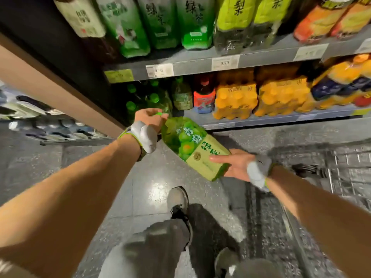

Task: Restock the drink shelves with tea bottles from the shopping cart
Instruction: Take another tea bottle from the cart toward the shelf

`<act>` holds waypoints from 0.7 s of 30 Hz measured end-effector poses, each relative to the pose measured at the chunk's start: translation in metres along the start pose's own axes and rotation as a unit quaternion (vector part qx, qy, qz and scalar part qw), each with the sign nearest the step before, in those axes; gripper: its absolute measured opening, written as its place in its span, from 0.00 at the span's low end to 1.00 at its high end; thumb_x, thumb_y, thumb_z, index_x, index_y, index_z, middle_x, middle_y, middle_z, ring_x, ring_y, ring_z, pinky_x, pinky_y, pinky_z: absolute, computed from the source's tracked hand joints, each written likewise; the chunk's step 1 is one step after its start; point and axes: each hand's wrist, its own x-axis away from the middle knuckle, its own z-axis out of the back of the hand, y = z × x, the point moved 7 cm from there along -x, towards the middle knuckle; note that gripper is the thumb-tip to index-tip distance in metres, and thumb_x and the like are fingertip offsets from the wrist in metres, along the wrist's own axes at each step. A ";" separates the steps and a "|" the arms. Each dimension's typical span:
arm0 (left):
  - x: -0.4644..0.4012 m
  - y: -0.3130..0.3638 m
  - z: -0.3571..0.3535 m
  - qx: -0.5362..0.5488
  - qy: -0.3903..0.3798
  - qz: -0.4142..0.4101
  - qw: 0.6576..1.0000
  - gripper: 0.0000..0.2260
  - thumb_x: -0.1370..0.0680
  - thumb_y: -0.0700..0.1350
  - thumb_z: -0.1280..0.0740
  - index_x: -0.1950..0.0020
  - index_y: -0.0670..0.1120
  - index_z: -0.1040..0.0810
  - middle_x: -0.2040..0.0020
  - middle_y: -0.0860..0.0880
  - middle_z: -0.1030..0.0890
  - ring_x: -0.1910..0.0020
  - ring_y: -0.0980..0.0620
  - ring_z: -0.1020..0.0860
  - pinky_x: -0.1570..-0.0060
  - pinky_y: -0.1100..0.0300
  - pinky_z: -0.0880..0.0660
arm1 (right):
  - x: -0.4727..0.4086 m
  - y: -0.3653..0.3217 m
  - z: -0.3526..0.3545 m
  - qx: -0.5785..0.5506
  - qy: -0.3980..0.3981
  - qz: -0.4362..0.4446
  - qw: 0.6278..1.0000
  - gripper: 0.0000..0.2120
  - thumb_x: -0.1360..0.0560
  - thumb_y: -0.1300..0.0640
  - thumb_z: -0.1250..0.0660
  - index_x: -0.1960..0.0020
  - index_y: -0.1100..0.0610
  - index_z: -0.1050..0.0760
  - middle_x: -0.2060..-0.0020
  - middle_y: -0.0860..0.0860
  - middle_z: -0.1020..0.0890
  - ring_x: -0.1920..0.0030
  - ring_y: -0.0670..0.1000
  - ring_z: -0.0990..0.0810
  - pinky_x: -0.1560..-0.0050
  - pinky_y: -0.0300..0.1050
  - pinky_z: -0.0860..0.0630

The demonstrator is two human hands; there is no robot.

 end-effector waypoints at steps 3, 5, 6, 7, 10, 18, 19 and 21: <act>-0.038 -0.012 -0.016 -0.038 0.002 -0.042 0.998 0.13 0.26 0.39 0.29 0.42 0.43 0.19 0.55 0.43 0.20 0.59 0.49 0.23 0.58 0.58 0.23 | -0.059 0.002 0.009 0.104 0.012 0.009 0.994 0.56 0.50 0.53 0.15 0.27 0.58 0.37 0.35 0.55 0.24 0.38 0.54 0.22 0.36 0.56 0.26; -0.061 -0.017 -0.028 -0.083 -0.004 -0.089 0.993 0.13 0.27 0.40 0.27 0.42 0.46 0.18 0.51 0.44 0.17 0.55 0.48 0.20 0.53 0.57 0.22 | -0.086 0.000 0.009 0.234 0.039 0.020 0.971 0.53 0.44 0.48 0.18 0.26 0.58 0.40 0.31 0.54 0.29 0.34 0.55 0.27 0.32 0.53 0.30; -0.073 -0.018 -0.035 -0.108 -0.009 -0.121 0.987 0.13 0.27 0.41 0.27 0.43 0.47 0.18 0.48 0.45 0.17 0.51 0.47 0.19 0.48 0.55 0.21 | -0.098 -0.006 0.009 0.306 0.058 0.037 0.950 0.50 0.40 0.46 0.20 0.26 0.59 0.40 0.30 0.53 0.30 0.32 0.55 0.29 0.31 0.50 0.32; -0.080 -0.019 -0.043 -0.134 -0.016 -0.148 0.980 0.13 0.27 0.42 0.27 0.43 0.48 0.18 0.46 0.45 0.17 0.47 0.47 0.19 0.45 0.53 0.22 | -0.113 -0.009 0.010 0.365 0.073 0.052 0.927 0.47 0.36 0.46 0.22 0.26 0.61 0.41 0.30 0.53 0.31 0.31 0.55 0.31 0.32 0.44 0.33; -0.099 -0.024 -0.061 -0.198 -0.031 -0.221 0.954 0.14 0.25 0.44 0.29 0.39 0.49 0.20 0.44 0.46 0.18 0.47 0.48 0.20 0.50 0.61 0.26 | -0.151 -0.019 0.008 0.428 0.073 0.075 0.898 0.35 0.30 0.52 0.26 0.29 0.62 0.36 0.34 0.51 0.28 0.33 0.53 0.29 0.45 0.33 0.33; -0.131 -0.036 -0.092 -0.181 0.002 -0.341 0.922 0.15 0.24 0.44 0.30 0.37 0.51 0.21 0.42 0.39 0.19 0.43 0.39 0.23 0.48 0.55 0.26 | -0.247 -0.045 0.049 0.507 0.140 0.142 0.839 0.52 0.41 0.40 0.21 0.27 0.57 0.42 0.33 0.51 0.29 0.34 0.56 0.28 0.36 0.51 0.29; -0.133 -0.034 -0.093 -0.178 0.005 -0.353 0.919 0.15 0.24 0.44 0.30 0.37 0.50 0.21 0.42 0.39 0.19 0.44 0.39 0.22 0.49 0.56 0.26 | -0.248 -0.050 0.050 0.504 0.147 0.160 0.836 0.50 0.39 0.42 0.22 0.27 0.58 0.43 0.33 0.52 0.29 0.34 0.56 0.28 0.37 0.50 0.29; -0.134 -0.026 -0.095 -0.170 -0.001 -0.372 0.912 0.16 0.24 0.43 0.30 0.36 0.50 0.22 0.39 0.43 0.20 0.45 0.44 0.21 0.49 0.61 0.27 | -0.247 -0.061 0.045 0.481 0.138 0.209 0.840 0.45 0.38 0.46 0.22 0.29 0.56 0.42 0.35 0.52 0.28 0.35 0.57 0.27 0.36 0.53 0.29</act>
